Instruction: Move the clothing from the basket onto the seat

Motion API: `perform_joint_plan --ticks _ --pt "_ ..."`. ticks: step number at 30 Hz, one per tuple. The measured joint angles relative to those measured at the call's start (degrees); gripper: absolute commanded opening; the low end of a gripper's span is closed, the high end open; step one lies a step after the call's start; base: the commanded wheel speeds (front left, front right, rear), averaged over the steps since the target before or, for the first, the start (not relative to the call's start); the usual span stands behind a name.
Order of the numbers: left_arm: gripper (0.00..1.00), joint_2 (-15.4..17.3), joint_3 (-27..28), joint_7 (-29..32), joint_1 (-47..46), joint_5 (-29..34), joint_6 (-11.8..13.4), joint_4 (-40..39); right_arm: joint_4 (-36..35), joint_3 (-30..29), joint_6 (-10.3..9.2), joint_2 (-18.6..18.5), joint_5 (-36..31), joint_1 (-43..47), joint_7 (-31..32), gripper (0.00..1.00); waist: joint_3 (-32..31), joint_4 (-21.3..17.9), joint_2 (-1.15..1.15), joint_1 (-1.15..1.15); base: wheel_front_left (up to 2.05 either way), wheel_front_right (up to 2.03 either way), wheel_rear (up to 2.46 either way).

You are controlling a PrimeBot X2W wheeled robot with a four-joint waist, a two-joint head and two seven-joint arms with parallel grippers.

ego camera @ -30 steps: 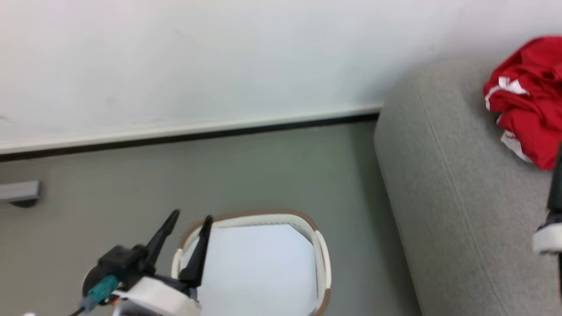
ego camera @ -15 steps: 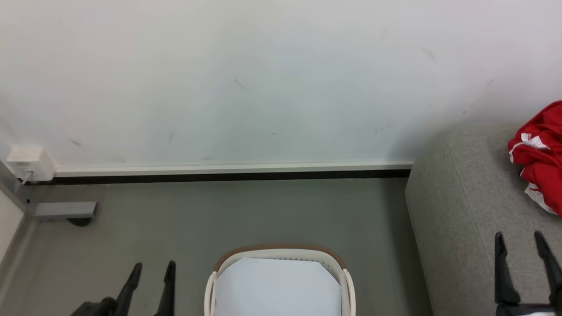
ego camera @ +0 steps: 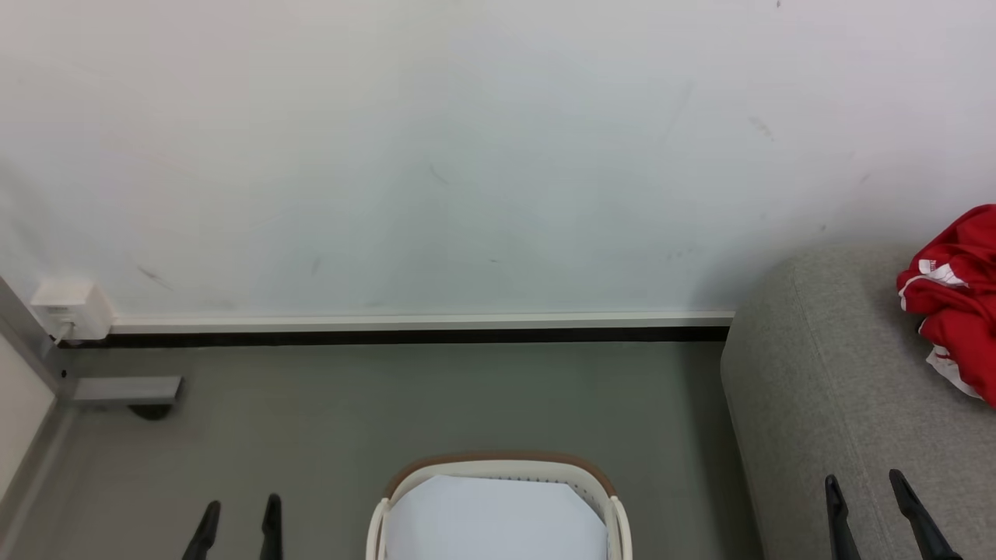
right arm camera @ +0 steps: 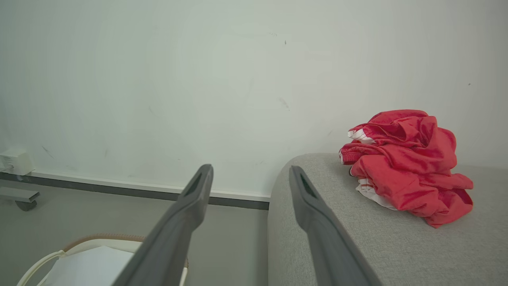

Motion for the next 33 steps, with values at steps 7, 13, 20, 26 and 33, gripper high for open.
perform_joint_plan --ticks 7,13,20,26,33 --pt "1.00 -2.0 2.0 0.0 0.4 3.5 -1.8 -0.2 1.0 1.0 0.00 0.0 1.1 0.2 0.0 1.00 -0.5 -0.2 0.00 0.00 0.00 0.00 0.00" --pt "1.00 -3.1 3.0 0.0 0.6 5.4 -2.7 0.2 2.9 1.8 0.00 0.0 2.1 0.2 0.0 1.00 -0.7 0.5 0.00 0.00 0.00 0.00 0.00" --pt "1.00 -3.7 3.6 0.0 0.7 6.2 -3.7 0.4 3.4 1.9 0.00 0.0 2.3 0.1 0.0 1.00 -0.7 1.2 0.00 0.00 0.00 0.00 0.00" --pt "1.00 -4.1 4.4 0.0 0.7 6.8 -4.4 0.6 3.9 2.3 0.00 0.0 2.5 0.0 0.0 1.00 -0.7 1.3 0.00 0.00 0.00 0.00 0.00" --pt "0.00 -4.5 4.4 0.0 0.9 7.2 -4.9 1.9 5.0 2.8 0.00 0.1 2.5 0.4 0.0 0.00 -0.7 1.2 0.00 0.00 0.00 0.00 0.00"
